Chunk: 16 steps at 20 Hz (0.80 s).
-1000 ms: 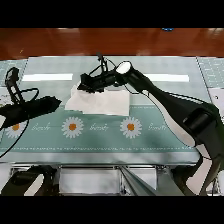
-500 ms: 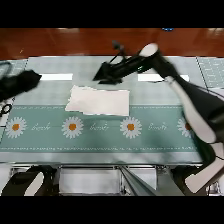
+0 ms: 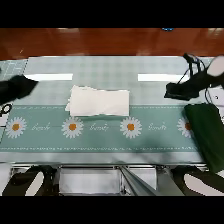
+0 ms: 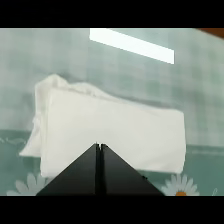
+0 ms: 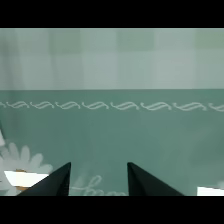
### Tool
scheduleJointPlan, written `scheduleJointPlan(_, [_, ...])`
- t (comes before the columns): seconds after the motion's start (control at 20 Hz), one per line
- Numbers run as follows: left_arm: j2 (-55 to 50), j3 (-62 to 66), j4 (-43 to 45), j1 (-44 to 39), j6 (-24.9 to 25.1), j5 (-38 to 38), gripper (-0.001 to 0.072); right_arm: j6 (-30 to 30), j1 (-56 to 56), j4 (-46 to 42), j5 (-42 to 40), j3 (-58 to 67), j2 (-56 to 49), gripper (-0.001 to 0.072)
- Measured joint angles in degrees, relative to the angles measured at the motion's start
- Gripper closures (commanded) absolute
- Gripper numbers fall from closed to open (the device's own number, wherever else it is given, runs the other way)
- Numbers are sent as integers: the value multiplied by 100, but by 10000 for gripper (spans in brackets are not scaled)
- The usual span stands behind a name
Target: Fold the shirts.
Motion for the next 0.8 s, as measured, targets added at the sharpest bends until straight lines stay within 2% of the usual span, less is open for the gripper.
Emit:
scheduleJointPlan(0.15, [9, -737, -74, -382, 2, 188, 691, -802, -46, 1624, -835, -807, -350, 294])
scheduleJointPlan(0.3, [-31, -1158, -175, -566, 9, 516, 691, -1541, 201, 3064, -1182, -1029, -1097, 295])
scheduleJointPlan(0.45, [-52, -1314, -225, -634, 20, 763, 691, -1963, 511, 3873, -1340, -896, -1786, 297])
scheduleJointPlan(0.7, [-59, -1397, -254, -669, 20, 920, 691, -2194, 1040, 4411, -1217, -267, -2597, 310])
scheduleJointPlan(0.75, [-59, -1401, -256, -673, 17, 925, 691, -2190, 1117, 4422, -1193, -144, -2695, 353])
scheduleJointPlan(0.8, [-59, -1405, -271, -673, 17, 935, 691, -2188, 1187, 4417, -1189, -22, -2785, 512])
